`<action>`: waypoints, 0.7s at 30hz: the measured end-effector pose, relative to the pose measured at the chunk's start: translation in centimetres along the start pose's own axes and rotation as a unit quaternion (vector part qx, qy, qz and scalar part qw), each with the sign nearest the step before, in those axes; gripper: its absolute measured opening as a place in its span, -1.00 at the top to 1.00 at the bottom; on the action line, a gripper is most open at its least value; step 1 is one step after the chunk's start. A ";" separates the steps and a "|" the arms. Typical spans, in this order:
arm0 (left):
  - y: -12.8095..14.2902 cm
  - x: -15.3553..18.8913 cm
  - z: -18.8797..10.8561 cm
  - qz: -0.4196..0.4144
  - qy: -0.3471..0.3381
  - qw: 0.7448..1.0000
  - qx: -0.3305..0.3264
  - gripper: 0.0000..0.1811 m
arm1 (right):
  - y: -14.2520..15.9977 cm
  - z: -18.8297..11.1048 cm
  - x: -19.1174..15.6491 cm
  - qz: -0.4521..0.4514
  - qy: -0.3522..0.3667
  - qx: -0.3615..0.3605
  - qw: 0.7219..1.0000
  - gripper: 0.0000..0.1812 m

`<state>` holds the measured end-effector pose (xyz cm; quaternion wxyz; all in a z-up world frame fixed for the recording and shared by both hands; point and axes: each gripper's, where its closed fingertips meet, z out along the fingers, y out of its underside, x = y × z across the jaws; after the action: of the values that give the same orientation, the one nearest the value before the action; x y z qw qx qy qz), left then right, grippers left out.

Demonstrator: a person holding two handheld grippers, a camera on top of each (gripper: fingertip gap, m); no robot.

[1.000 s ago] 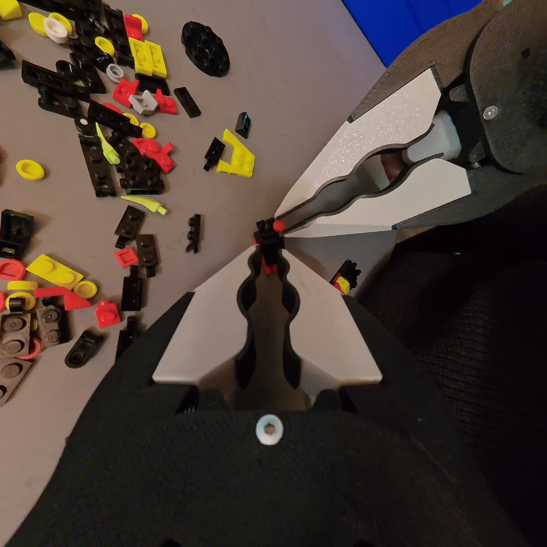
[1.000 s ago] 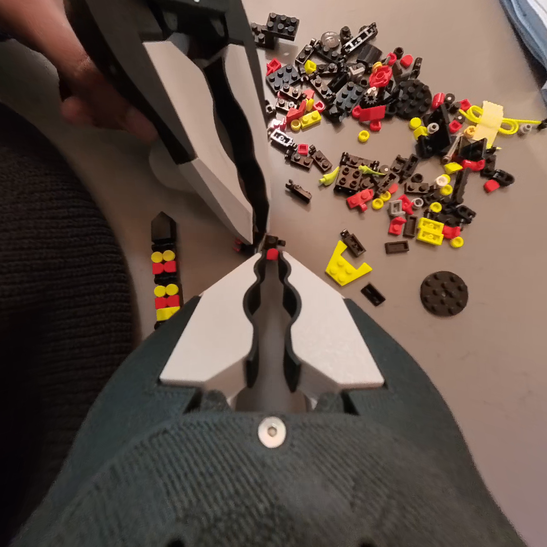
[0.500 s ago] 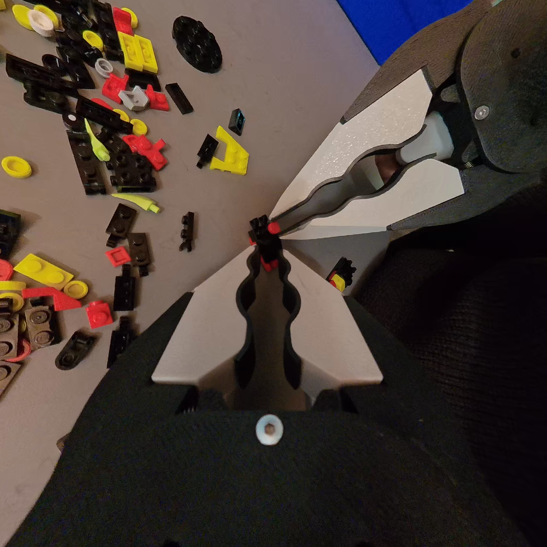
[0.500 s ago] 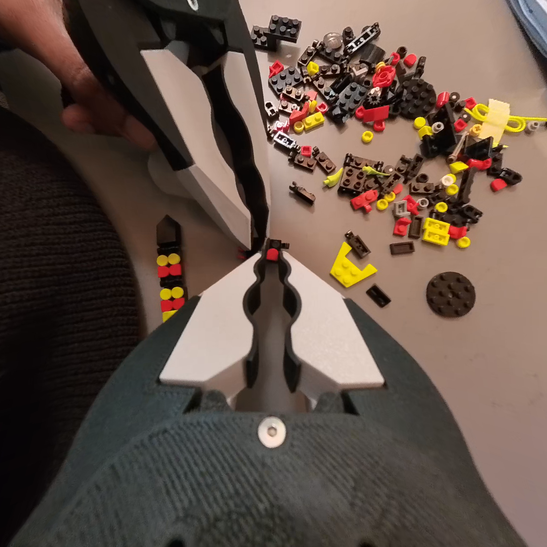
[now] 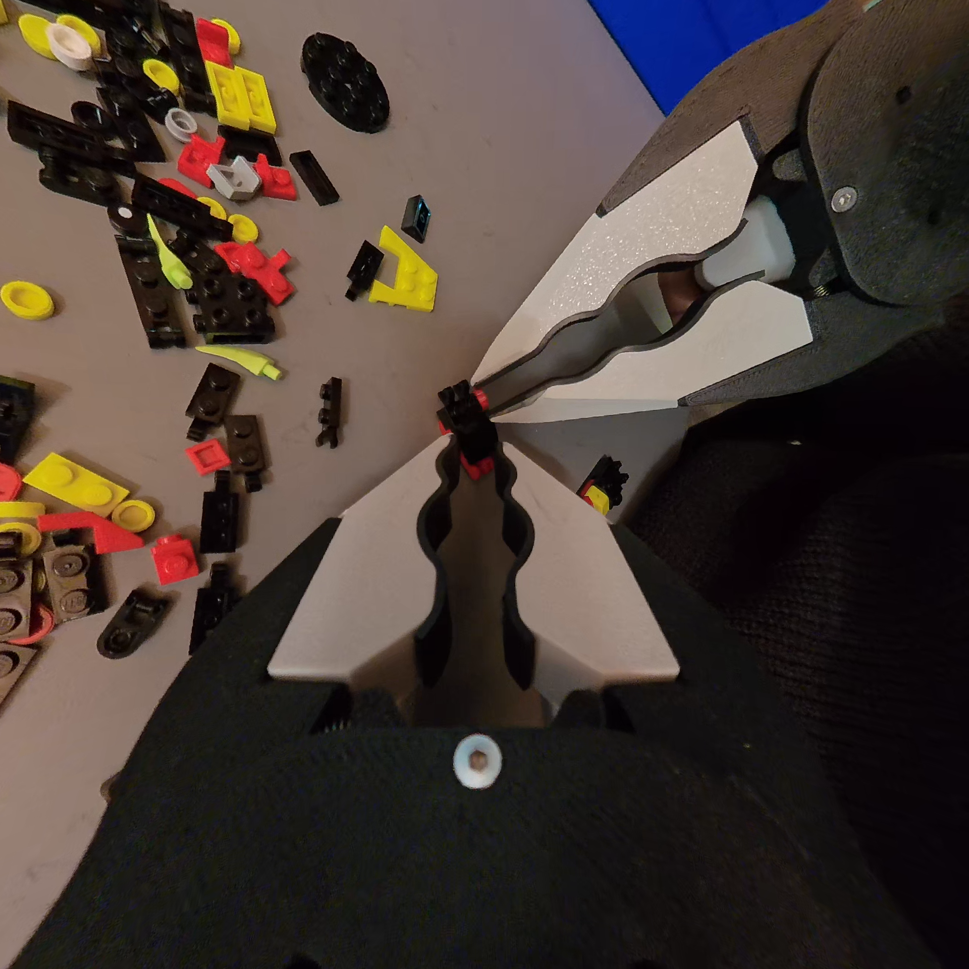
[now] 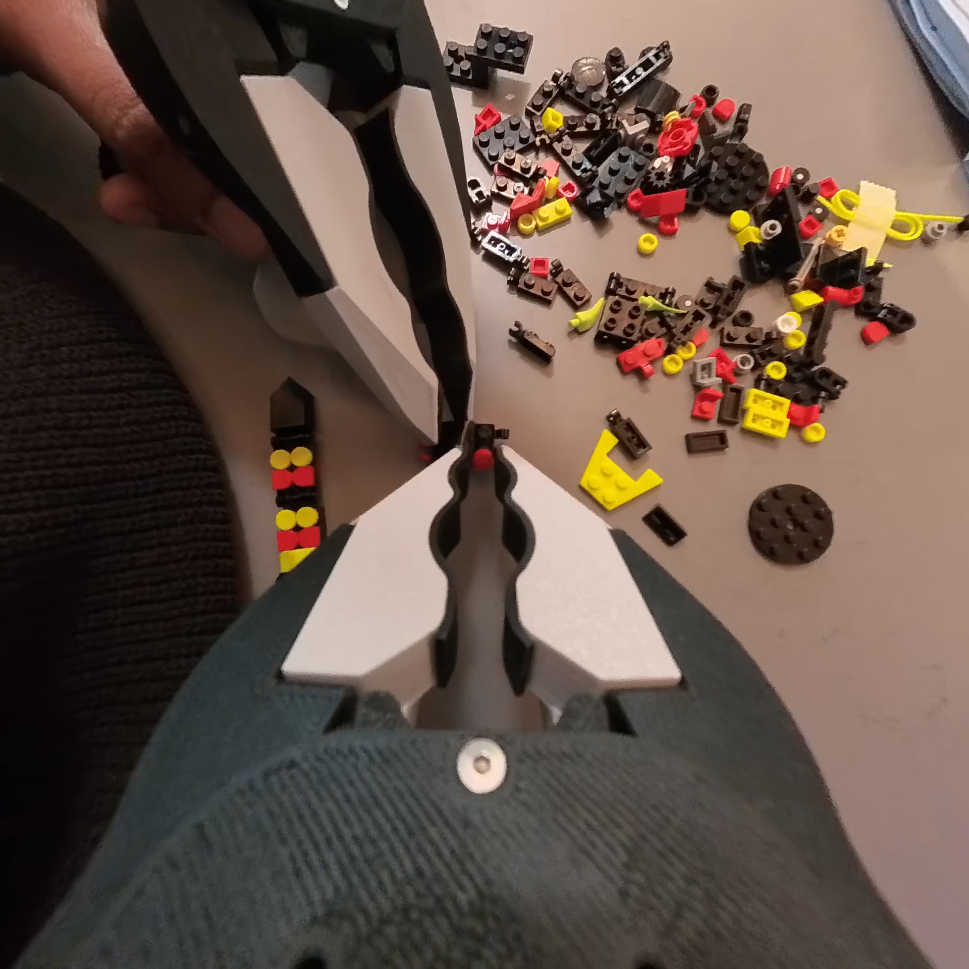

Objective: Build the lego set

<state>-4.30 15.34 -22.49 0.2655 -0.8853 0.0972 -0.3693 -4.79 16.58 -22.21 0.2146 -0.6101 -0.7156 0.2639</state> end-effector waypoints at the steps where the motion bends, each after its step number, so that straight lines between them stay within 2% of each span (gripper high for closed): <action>1: 0.0 0.0 0.0 0.000 0.000 1.000 0.001 0.88 | 0.0 0.0 0.0 0.000 -0.001 0.000 1.000 0.91; 8: 0.0 -0.1 0.0 0.001 -0.002 1.000 -0.001 0.88 | -0.3 -0.6 0.6 0.007 0.002 0.013 1.000 0.90; 15: -0.1 -0.1 -0.2 0.001 0.000 1.000 0.004 0.87 | 2.5 -3.2 5.2 0.042 0.071 -0.013 0.996 0.85; 21: -0.1 -0.1 -0.1 -0.001 0.005 1.000 0.004 0.86 | 2.2 -2.3 3.0 0.082 -0.015 0.004 0.997 0.85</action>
<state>-4.43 15.37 -22.43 0.2684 -0.8824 0.0963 -0.3743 -2.15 20.03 -21.86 0.1837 -0.6618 -0.6653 0.2926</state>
